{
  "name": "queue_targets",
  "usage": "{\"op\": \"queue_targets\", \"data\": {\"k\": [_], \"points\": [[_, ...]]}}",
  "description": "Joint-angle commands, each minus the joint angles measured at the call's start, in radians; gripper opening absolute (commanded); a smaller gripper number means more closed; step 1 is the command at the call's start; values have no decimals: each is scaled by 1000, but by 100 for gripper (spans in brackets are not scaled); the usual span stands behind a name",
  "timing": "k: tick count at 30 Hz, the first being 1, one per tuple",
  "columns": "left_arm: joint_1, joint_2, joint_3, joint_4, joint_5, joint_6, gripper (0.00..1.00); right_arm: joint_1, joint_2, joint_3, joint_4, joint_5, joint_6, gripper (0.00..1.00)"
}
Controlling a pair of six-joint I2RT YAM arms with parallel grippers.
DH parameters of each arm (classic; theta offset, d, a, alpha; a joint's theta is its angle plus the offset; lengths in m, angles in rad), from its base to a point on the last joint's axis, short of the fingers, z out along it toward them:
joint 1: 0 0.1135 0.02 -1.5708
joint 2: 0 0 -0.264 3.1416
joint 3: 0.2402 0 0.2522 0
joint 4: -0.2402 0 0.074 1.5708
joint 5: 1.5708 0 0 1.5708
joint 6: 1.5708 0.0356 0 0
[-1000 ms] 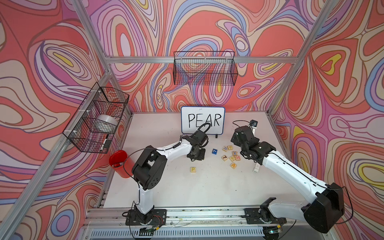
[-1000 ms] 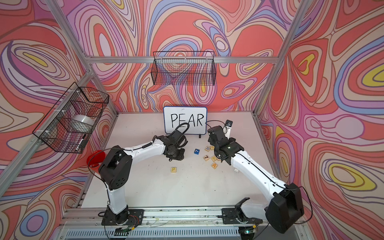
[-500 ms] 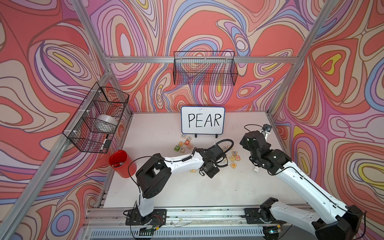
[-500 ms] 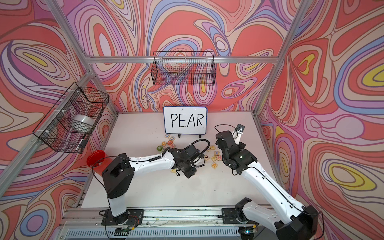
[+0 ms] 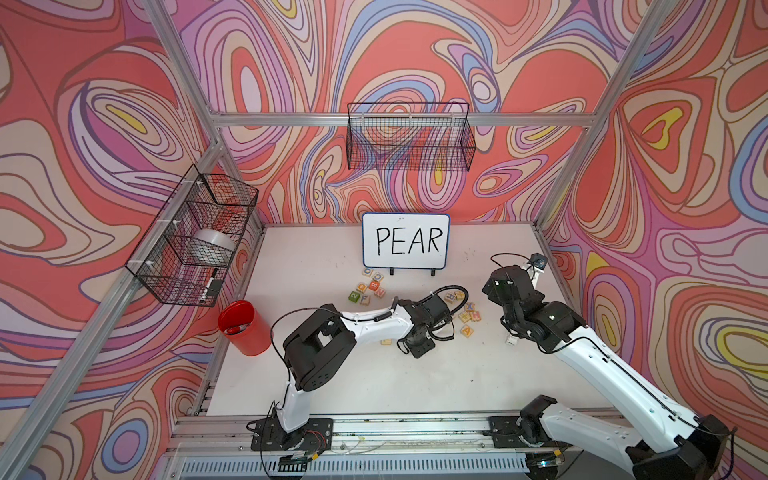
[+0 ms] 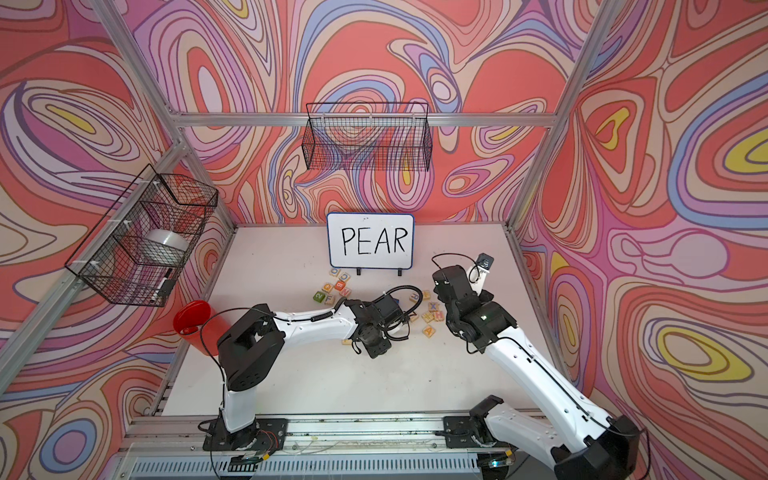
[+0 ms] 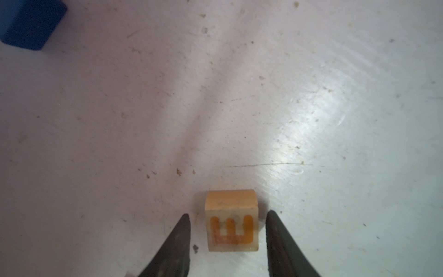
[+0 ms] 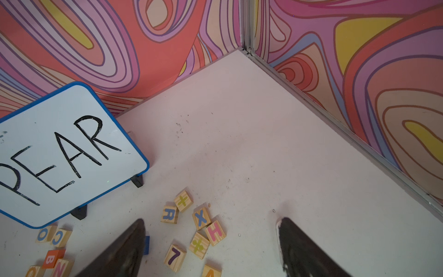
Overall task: Spell the uppercase word “pear” with letter blocks
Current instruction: Place the letter block at the center of the board, then move the letter block to the center of the board.
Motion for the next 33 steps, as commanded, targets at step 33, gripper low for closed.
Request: {"op": "queue_targets", "data": {"k": [33], "points": [[3, -385, -214, 114, -157, -243, 60, -3, 145, 32, 27, -245, 40, 85]]}}
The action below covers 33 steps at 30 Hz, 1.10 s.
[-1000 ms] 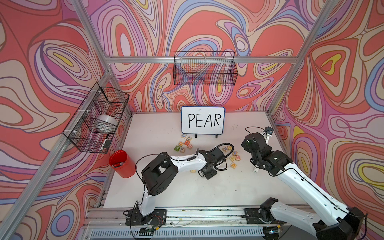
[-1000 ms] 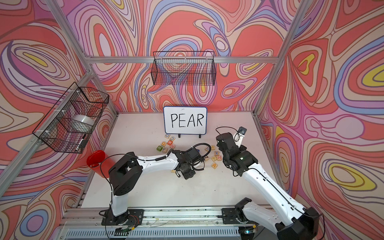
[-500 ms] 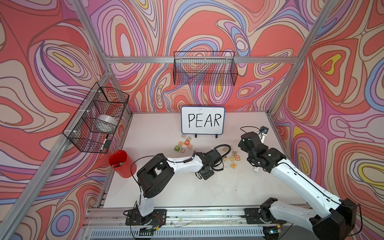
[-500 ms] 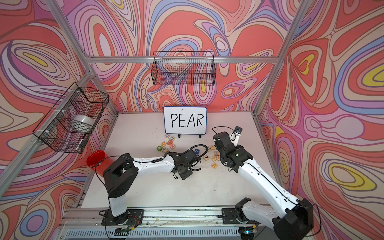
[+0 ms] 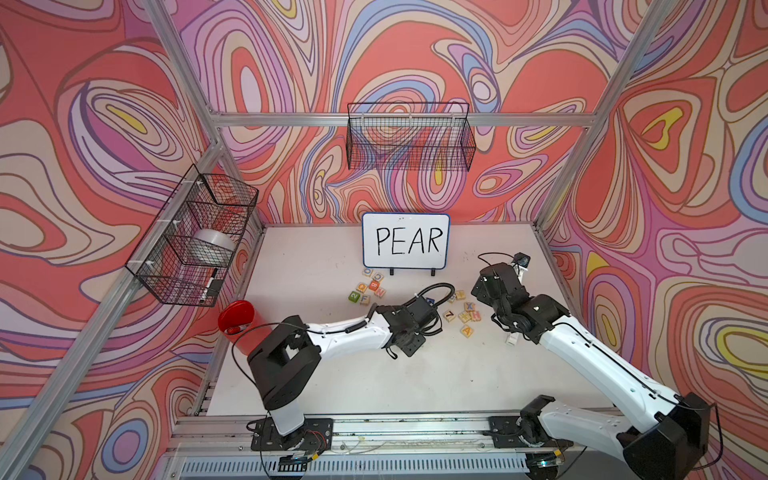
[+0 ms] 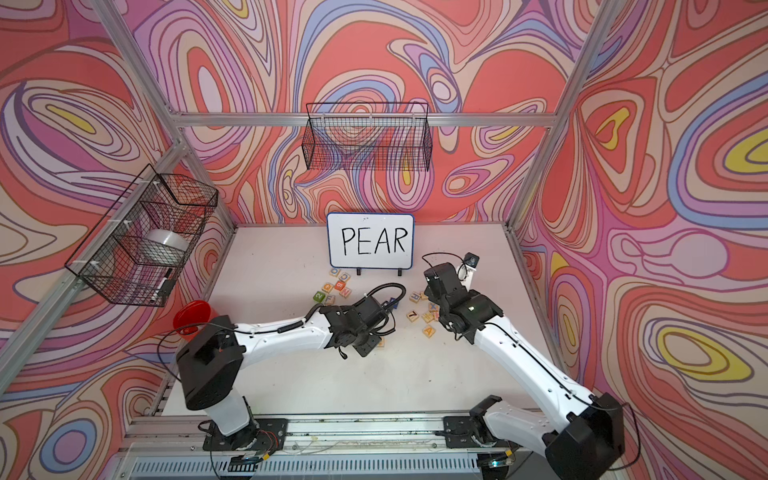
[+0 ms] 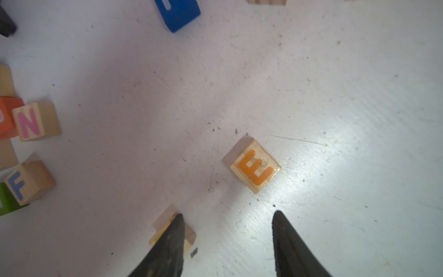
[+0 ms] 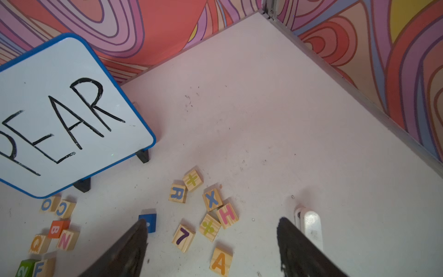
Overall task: Spell the uppercase word “pear” with letter blocks
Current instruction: Move the letter block to the center of the board.
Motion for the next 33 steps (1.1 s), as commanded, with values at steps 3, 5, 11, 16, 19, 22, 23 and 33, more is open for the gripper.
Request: {"op": "queue_targets", "data": {"k": [3, 5, 11, 16, 19, 22, 23, 33], "points": [[12, -201, -41, 14, -51, -64, 71, 59, 106, 40, -10, -133, 79, 83], [24, -268, -72, 24, -53, -91, 77, 125, 170, 62, -19, -129, 113, 83], [100, -499, -224, 97, -40, -205, 100, 263, 380, 150, -34, -172, 186, 84], [218, -675, -360, 135, -26, -324, 100, 292, 466, 197, 4, -241, 181, 83], [244, -771, -410, 125, -67, -354, 100, 299, 504, 207, 17, -287, 168, 81], [253, -832, -429, 96, -119, -360, 100, 309, 562, 232, -3, -338, 146, 77], [254, -841, -425, 69, -146, -371, 100, 319, 582, 245, -22, -345, 136, 75], [260, -880, -409, -20, -211, -429, 100, 398, 699, 249, -98, -339, 164, 67]]}}
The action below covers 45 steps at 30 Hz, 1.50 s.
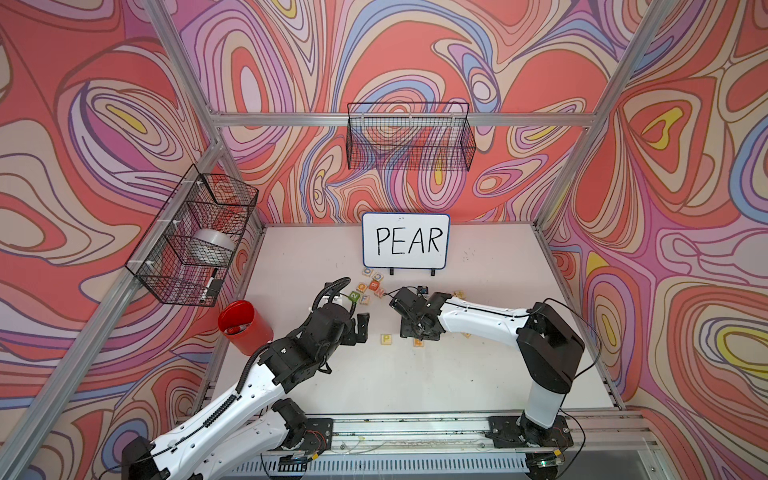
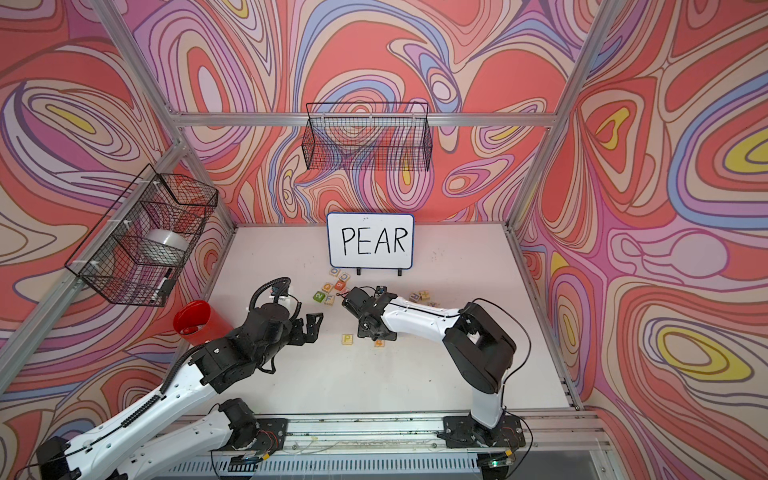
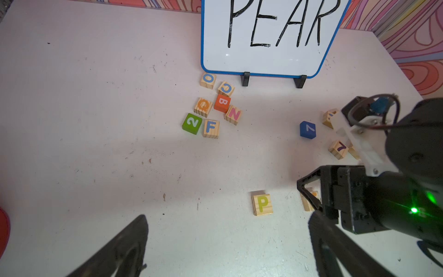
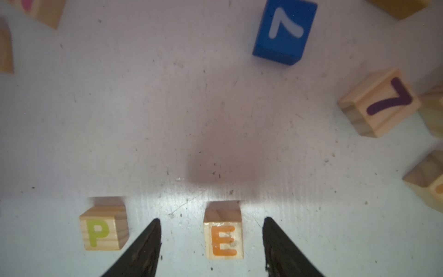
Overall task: Spell the uppercase word “pear” with letter blocks
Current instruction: Move the letter block to the center of the board.
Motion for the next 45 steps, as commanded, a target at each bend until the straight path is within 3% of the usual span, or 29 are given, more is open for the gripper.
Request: {"op": "queue_targets", "data": {"k": [1, 12, 26, 45], "points": [[9, -28, 10, -34, -31, -29, 100, 12, 14, -13, -25, 2, 12, 67], [9, -51, 8, -43, -22, -37, 100, 16, 57, -42, -2, -3, -17, 60], [9, -68, 31, -96, -25, -44, 100, 23, 81, -51, 38, -38, -14, 34], [9, -127, 30, -119, -39, -52, 100, 51, 139, 96, 51, -32, -21, 31]]}}
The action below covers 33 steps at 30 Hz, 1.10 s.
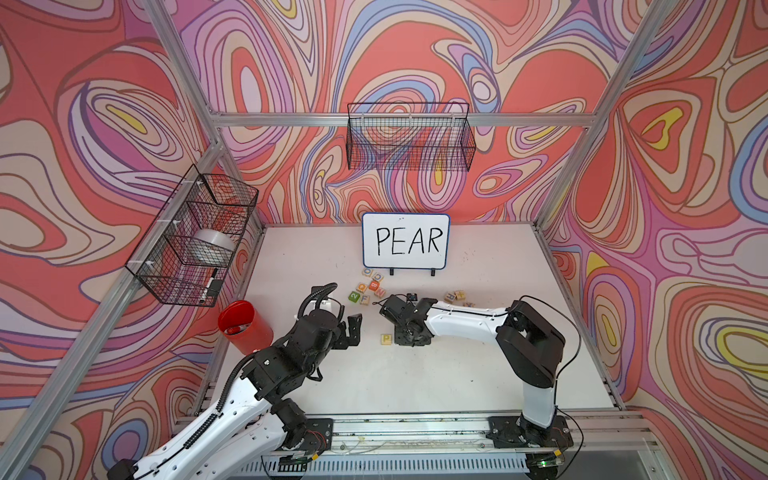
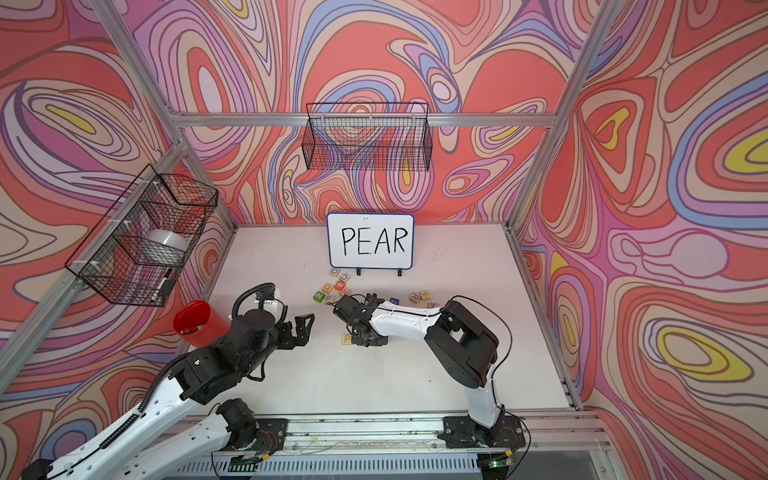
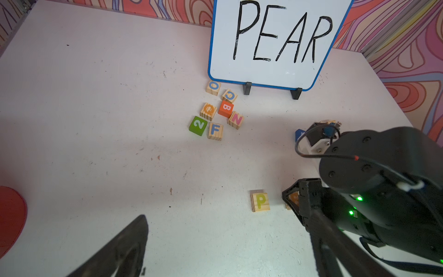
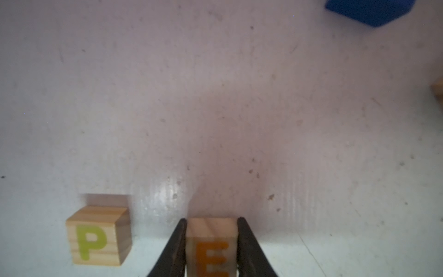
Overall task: Spell the uppercase word “pear” with letter blocks
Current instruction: Move the letter block to the center of the board.
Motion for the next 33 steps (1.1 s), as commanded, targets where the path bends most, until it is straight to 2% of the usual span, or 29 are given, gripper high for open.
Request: {"op": "queue_targets", "data": {"k": [1, 9, 20, 33], "points": [[8, -14, 24, -43, -23, -21, 100, 11, 39, 41, 16, -11, -12, 31], [8, -28, 22, -43, -33, -16, 100, 23, 94, 92, 15, -28, -22, 31], [8, -42, 21, -52, -42, -17, 100, 35, 87, 88, 4, -19, -18, 31], [9, -24, 9, -48, -49, -16, 100, 43, 48, 88, -6, 11, 6, 41]]}}
